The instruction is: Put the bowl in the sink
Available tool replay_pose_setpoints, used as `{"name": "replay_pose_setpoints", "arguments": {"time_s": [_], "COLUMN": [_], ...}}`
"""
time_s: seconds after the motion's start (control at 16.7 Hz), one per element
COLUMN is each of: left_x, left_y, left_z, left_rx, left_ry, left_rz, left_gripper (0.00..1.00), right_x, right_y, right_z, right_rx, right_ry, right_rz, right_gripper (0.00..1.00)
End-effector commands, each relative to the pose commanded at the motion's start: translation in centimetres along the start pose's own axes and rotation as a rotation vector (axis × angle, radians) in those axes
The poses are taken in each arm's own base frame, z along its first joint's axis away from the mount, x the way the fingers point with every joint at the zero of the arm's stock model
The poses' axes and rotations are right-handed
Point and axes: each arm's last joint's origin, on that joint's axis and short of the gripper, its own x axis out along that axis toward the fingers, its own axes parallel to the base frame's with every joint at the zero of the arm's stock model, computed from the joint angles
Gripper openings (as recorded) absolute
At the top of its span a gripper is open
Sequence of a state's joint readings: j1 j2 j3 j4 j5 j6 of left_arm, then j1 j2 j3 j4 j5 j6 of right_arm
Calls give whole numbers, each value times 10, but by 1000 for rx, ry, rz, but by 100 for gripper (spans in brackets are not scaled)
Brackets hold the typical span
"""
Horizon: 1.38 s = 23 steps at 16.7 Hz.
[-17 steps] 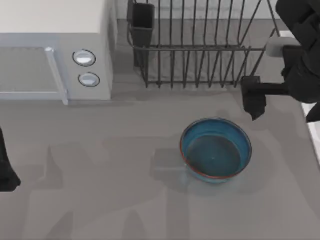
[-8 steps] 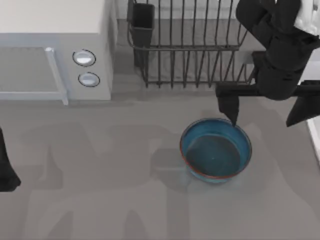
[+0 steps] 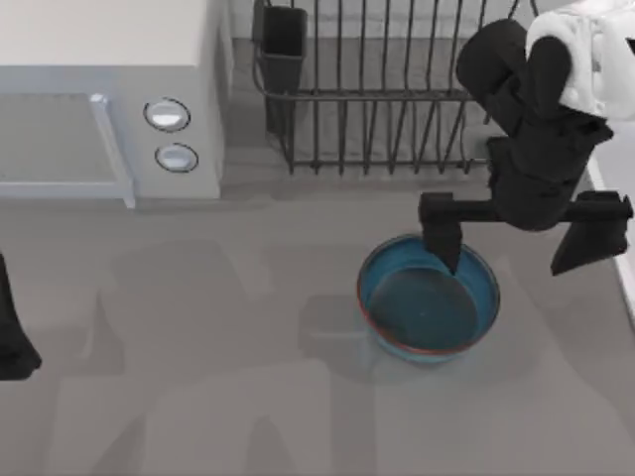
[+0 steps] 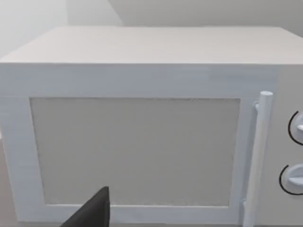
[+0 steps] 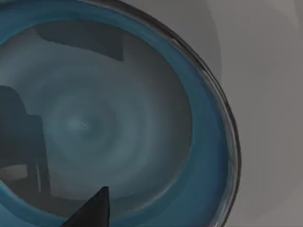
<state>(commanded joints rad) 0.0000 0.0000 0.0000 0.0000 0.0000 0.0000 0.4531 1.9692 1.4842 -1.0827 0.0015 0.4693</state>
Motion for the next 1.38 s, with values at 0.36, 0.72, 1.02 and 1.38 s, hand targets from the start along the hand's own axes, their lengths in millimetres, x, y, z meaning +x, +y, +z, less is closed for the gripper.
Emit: {"name": "replay_pose_setpoints", "arguments": {"time_s": [0.36,0.72,1.02,1.38], "left_x": [0,0,0,0], "left_y": [0,0,0,0], "left_z": [0,0,0,0], "left_rx": [0,0,0,0], "left_ry": [0,0,0,0], "left_rz": [0,0,0,0], "left_gripper": [100,100,100,100], "right_x": [54,54,54,54], "right_y": [-1,-1,-1,-1], "right_z": [-4,-4,-4,-4], "right_rx": [0,0,0,0], "right_ry": [3,3,3,3], "right_rz": [-1,-1,-1,-1], "right_gripper": [100,77,40,0]}}
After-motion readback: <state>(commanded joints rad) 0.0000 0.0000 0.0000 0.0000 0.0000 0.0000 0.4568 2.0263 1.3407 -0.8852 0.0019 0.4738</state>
